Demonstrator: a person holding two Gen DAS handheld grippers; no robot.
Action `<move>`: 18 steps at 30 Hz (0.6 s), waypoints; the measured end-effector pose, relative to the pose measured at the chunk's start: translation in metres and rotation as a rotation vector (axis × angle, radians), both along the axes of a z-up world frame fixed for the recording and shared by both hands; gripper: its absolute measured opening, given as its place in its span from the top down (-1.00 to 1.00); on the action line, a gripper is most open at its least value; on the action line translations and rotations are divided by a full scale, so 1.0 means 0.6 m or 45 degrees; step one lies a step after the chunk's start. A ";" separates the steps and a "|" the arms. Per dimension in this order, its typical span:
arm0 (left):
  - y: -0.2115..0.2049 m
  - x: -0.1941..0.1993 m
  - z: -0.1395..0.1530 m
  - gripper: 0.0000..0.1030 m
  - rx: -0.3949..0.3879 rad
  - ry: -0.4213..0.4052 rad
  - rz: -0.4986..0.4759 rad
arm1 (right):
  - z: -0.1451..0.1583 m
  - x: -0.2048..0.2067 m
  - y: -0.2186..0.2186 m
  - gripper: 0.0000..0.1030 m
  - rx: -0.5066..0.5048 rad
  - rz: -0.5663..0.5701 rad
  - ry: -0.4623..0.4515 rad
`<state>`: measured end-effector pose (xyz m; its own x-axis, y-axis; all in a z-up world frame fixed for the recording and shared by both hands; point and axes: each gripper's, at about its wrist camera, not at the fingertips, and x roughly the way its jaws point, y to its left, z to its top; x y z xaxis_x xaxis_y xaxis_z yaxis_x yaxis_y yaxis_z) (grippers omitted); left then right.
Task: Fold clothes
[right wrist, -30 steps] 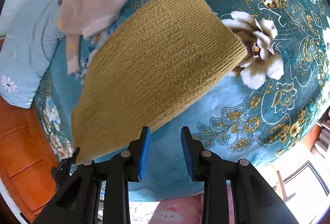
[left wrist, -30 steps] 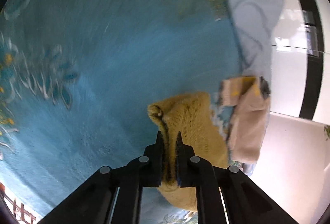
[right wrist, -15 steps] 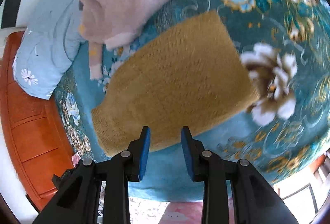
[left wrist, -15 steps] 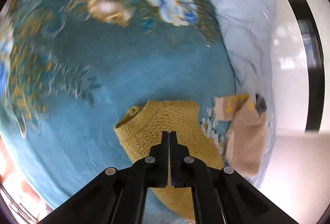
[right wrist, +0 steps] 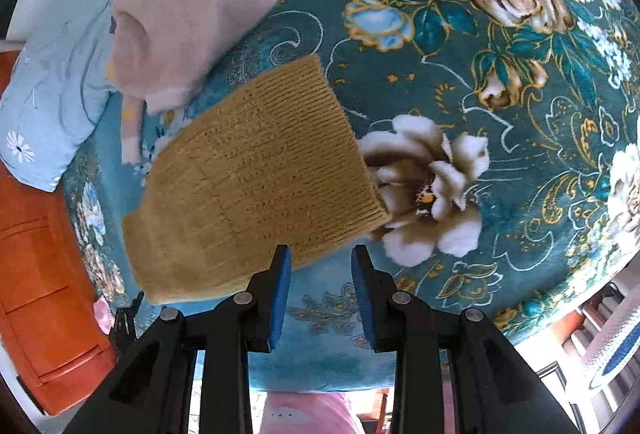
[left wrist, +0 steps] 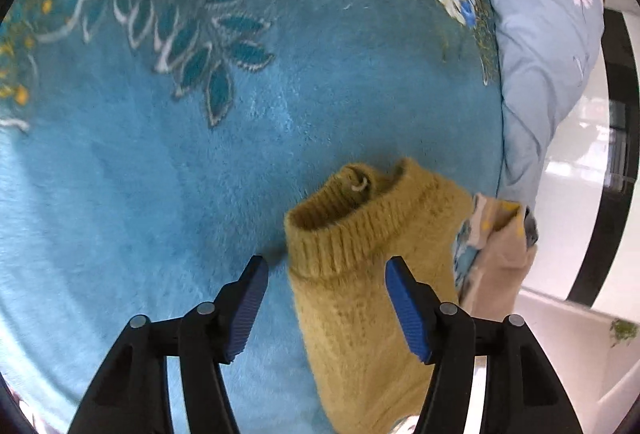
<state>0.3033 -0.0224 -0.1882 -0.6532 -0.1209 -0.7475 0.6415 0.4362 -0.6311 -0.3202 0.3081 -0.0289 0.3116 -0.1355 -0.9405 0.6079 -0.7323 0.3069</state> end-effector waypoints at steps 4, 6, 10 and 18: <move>-0.001 -0.011 -0.006 -0.17 -0.033 0.022 0.016 | 0.001 0.024 -0.015 0.38 0.031 0.040 0.007; -0.004 -0.014 -0.006 0.16 -0.029 0.006 0.008 | 0.003 0.039 -0.032 0.38 0.033 0.071 0.016; -0.005 -0.012 0.000 0.71 0.009 -0.025 0.008 | 0.010 0.065 -0.060 0.38 0.009 0.135 0.015; 0.006 -0.117 0.183 0.74 -0.343 -0.203 -0.375 | 0.009 0.080 -0.080 0.38 -0.050 0.152 -0.051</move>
<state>0.2332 -0.0188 -0.0784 -0.5676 -0.1513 -0.8093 0.8129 0.0528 -0.5800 -0.2724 0.2602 -0.0238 0.3648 -0.1320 -0.9217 0.6768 -0.6422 0.3599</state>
